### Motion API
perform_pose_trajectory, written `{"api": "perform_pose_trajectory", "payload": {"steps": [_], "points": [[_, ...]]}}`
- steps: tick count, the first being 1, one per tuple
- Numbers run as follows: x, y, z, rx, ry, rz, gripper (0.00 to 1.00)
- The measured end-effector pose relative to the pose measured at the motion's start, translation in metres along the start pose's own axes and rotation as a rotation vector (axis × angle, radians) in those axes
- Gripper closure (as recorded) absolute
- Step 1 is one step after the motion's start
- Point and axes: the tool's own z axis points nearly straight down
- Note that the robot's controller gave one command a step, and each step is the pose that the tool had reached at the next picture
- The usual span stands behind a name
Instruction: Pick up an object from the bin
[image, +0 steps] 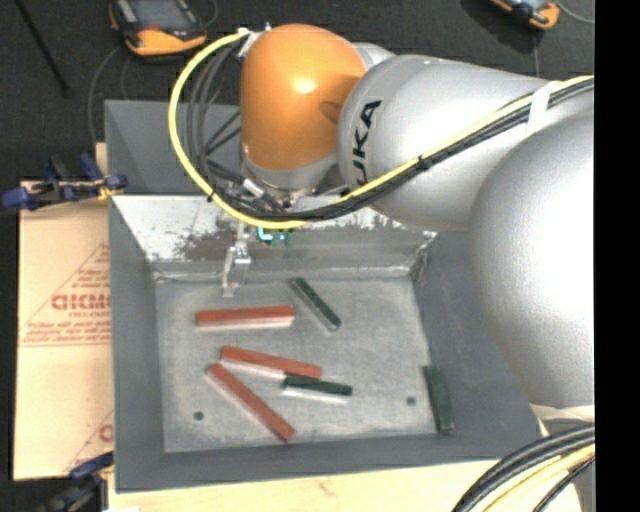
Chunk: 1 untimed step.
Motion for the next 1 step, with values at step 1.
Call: {"api": "perform_pose_trajectory", "payload": {"steps": [1], "points": [[-0.0009,-0.0011,-0.0046,-0.001,-0.006,0.003,0.0]]}}
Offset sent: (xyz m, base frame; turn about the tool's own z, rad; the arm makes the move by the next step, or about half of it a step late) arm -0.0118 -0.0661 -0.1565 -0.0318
